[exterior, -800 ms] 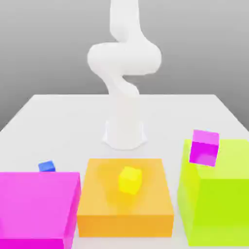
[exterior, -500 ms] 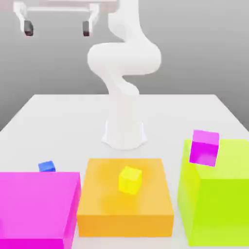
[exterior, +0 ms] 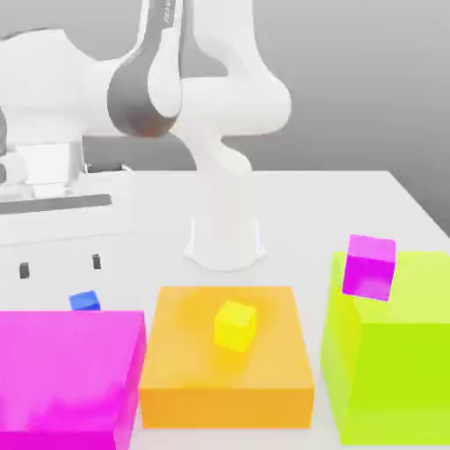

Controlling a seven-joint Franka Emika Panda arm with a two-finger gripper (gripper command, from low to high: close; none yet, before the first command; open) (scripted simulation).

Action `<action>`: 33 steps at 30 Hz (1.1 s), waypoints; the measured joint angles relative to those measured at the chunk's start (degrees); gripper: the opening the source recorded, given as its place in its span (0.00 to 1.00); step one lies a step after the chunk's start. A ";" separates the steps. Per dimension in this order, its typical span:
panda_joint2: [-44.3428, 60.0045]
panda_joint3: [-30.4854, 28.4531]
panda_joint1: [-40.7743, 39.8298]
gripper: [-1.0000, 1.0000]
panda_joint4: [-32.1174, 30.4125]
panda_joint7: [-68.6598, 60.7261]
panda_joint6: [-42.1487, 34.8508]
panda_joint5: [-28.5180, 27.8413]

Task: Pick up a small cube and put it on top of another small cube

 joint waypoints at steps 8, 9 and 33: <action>8.61 -7.24 -4.96 0.50 -7.82 -14.00 7.61 -4.36; 9.18 -7.44 -5.69 0.50 -8.26 -14.59 8.26 -5.30; 22.66 18.25 -24.14 0.50 -4.55 -37.53 17.26 23.63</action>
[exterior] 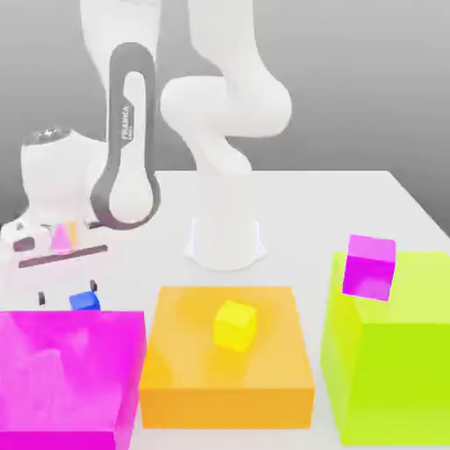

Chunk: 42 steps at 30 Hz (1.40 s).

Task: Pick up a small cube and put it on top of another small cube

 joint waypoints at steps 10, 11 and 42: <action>5.27 18.37 -15.44 0.00 1.15 -8.14 3.52 11.18; 5.27 18.37 -15.44 0.00 1.15 -8.14 3.51 11.18; -10.70 -20.01 12.93 0.00 -2.93 20.45 -6.44 -27.76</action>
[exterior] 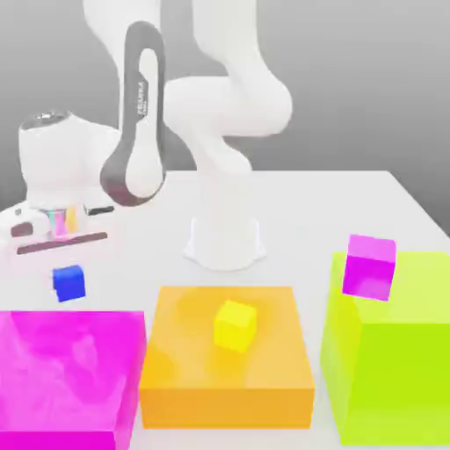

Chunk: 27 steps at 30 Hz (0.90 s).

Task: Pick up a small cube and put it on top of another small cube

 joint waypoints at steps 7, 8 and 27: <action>-2.32 0.38 0.26 0.00 -0.29 1.02 -2.50 0.28; -2.65 1.14 1.55 0.00 1.22 0.27 -3.59 2.29; -14.84 23.56 31.28 0.00 26.82 -13.77 -39.55 4.89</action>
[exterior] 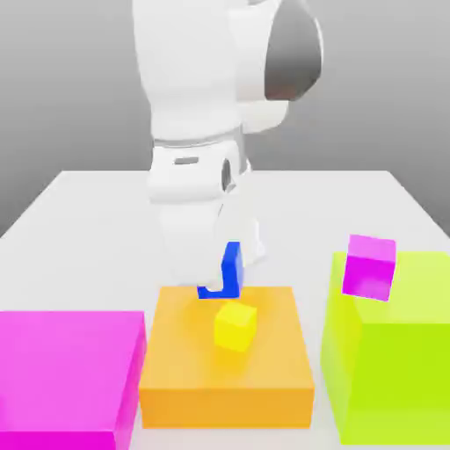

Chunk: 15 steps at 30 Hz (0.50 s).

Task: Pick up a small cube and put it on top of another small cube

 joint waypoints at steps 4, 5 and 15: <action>-2.96 6.06 5.53 0.00 4.04 -3.15 -8.02 -2.50; -3.71 7.48 7.09 0.00 4.97 -3.93 -10.08 -3.33; -0.65 8.92 8.57 1.00 -0.80 -5.40 -3.41 -6.42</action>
